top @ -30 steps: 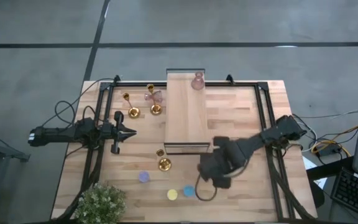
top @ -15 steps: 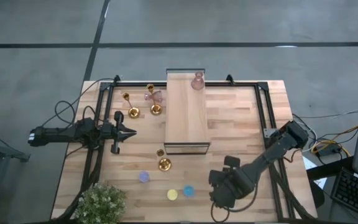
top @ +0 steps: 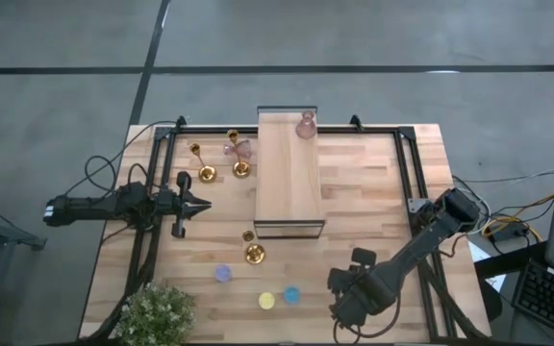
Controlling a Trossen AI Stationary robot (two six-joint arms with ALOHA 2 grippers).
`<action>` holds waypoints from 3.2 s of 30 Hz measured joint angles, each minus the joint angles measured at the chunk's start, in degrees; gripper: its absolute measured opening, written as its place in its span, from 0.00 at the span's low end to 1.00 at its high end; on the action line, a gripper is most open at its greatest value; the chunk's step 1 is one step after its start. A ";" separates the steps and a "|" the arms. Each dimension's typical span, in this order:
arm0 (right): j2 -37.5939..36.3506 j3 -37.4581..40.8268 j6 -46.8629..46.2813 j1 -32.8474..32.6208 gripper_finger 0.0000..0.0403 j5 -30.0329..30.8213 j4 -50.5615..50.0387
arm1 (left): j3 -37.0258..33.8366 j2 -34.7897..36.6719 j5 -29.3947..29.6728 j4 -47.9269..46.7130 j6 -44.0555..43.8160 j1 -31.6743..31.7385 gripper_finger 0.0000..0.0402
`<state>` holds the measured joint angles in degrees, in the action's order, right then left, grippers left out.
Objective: Pick & Place candle stick holders
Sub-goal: Put the bottom purple glass candle holder on the shelf
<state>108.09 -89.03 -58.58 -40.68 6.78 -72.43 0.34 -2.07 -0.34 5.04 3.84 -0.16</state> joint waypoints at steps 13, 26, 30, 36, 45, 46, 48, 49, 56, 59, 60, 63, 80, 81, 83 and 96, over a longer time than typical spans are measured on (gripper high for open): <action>0.02 5.29 -0.68 -0.09 0.23 -0.86 2.15 | 0.00 0.00 0.00 0.01 0.00 0.00 0.09; 0.00 5.16 1.10 -0.07 0.06 -0.66 1.43 | 0.00 -0.02 0.00 0.02 0.00 0.00 0.09; -0.02 4.98 1.15 -0.01 0.06 -0.67 -0.77 | 0.00 -0.01 0.00 0.00 0.00 0.00 0.09; -0.04 3.19 1.65 0.59 0.06 -0.24 -8.77 | 0.00 -0.02 0.00 0.00 0.00 -0.02 0.09; -2.10 -2.27 7.36 3.65 0.06 6.49 -17.52 | 0.00 -0.01 0.00 0.01 0.00 0.00 0.09; -3.00 -2.39 8.02 4.20 0.06 7.64 -17.07 | 0.00 -0.02 0.00 0.00 0.00 0.00 0.09; -4.96 -2.43 8.50 5.54 0.06 10.20 -17.75 | 0.00 0.00 0.00 0.00 0.00 -0.01 0.09; -6.17 -2.45 8.90 6.22 0.06 10.70 -17.80 | 0.00 -0.01 -0.02 0.00 0.00 -0.01 0.09; -13.70 -2.47 12.24 10.24 0.06 11.72 -17.57 | 0.00 -0.01 0.00 -0.04 0.00 -0.01 0.09; -16.71 -2.47 13.91 12.49 0.06 13.94 -17.57 | 0.00 0.00 0.00 -0.04 0.00 0.00 0.09; -17.45 -2.47 14.57 13.50 0.06 14.74 -17.56 | 0.00 -0.02 -0.02 -0.04 0.00 -0.02 0.09; -19.37 -2.47 17.96 16.26 0.06 18.66 -17.58 | 0.00 0.00 0.00 -0.04 0.00 -0.01 0.09; -18.09 -5.79 52.14 35.80 0.06 23.29 -8.19 | 0.00 -0.02 0.00 -0.07 0.00 0.00 0.09; -17.55 -6.87 54.20 36.64 0.06 23.31 -7.94 | 0.00 0.00 0.00 -0.07 0.00 -0.01 0.09; -16.18 -9.41 57.71 38.26 0.06 23.31 -7.53 | 0.00 -0.02 0.00 -0.07 0.00 0.00 0.09; -1.45 -29.19 74.47 45.06 0.07 22.91 -8.83 | 0.00 -0.01 0.00 -0.09 0.00 -0.02 0.09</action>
<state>106.64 -118.23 15.89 4.38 29.68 -81.26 0.34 -2.08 -0.34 4.95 3.84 -0.19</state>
